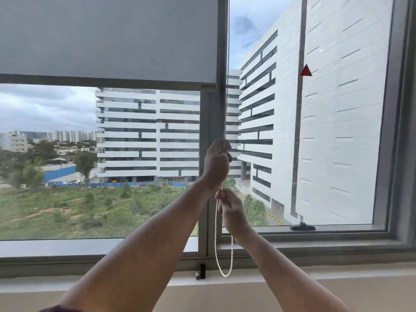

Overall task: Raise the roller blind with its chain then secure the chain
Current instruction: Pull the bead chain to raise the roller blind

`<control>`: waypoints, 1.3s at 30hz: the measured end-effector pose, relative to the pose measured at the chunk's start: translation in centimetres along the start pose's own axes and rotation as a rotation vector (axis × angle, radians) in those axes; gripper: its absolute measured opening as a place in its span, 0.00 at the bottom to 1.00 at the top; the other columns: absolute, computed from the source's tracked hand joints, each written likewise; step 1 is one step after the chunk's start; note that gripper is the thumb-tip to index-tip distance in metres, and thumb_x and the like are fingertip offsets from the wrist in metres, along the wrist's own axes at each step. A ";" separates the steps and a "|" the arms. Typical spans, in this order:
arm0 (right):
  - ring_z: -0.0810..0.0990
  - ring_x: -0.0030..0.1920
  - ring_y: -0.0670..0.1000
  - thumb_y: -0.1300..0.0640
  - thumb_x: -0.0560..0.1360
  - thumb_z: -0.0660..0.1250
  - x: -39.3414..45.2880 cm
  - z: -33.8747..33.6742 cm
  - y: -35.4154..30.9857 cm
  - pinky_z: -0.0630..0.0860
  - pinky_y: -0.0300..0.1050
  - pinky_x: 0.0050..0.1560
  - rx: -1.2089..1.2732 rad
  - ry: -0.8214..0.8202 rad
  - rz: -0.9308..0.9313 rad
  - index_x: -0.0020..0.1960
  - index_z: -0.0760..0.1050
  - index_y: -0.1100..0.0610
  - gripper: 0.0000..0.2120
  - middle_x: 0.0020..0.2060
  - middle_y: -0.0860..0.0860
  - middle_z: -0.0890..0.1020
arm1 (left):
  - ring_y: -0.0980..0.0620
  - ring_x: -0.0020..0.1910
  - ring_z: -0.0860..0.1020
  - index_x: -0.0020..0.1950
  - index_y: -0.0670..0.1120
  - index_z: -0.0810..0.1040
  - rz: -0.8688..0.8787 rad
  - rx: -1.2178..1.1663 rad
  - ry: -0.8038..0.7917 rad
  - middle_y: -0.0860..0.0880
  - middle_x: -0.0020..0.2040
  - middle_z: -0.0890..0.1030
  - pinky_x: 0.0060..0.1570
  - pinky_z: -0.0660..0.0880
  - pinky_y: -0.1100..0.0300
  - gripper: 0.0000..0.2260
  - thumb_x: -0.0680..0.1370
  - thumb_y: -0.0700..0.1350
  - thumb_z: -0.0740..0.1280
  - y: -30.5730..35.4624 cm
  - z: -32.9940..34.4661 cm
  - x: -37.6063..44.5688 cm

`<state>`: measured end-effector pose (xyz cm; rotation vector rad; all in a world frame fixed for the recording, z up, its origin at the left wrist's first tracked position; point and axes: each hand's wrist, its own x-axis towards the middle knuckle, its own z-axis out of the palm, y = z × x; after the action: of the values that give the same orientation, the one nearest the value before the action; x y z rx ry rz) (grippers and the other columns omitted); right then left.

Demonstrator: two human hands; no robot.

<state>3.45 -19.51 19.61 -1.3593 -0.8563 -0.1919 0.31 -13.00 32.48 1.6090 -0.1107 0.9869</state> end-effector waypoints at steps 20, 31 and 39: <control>0.85 0.41 0.50 0.56 0.86 0.56 8.3 -1.6 -12.1 0.82 0.42 0.38 0.253 -0.041 0.086 0.63 0.76 0.58 0.13 0.43 0.52 0.86 | 0.57 0.26 0.67 0.51 0.57 0.77 0.078 0.070 0.000 0.54 0.31 0.74 0.27 0.64 0.61 0.15 0.80 0.41 0.54 -5.1 -0.3 -4.2; 0.81 0.32 0.48 0.55 0.86 0.57 10.7 -0.5 -16.8 0.81 0.43 0.33 0.208 -0.024 0.045 0.59 0.76 0.56 0.11 0.38 0.52 0.83 | 0.56 0.30 0.68 0.47 0.46 0.74 0.054 0.083 -0.092 0.49 0.33 0.72 0.29 0.66 0.65 0.12 0.83 0.34 0.55 -6.2 -1.0 -6.3; 0.64 0.22 0.42 0.61 0.84 0.54 11.5 0.3 -17.8 0.60 0.35 0.21 0.088 0.196 -0.096 0.46 0.78 0.48 0.17 0.27 0.47 0.70 | 0.56 0.28 0.69 0.41 0.54 0.73 0.018 0.165 -0.214 0.50 0.31 0.74 0.28 0.66 0.62 0.18 0.81 0.34 0.55 -6.5 -2.0 -5.9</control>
<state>0.88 -19.65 40.70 -1.1973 -0.7567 -0.3521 -0.92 -11.82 23.62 1.8659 -0.1946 0.8526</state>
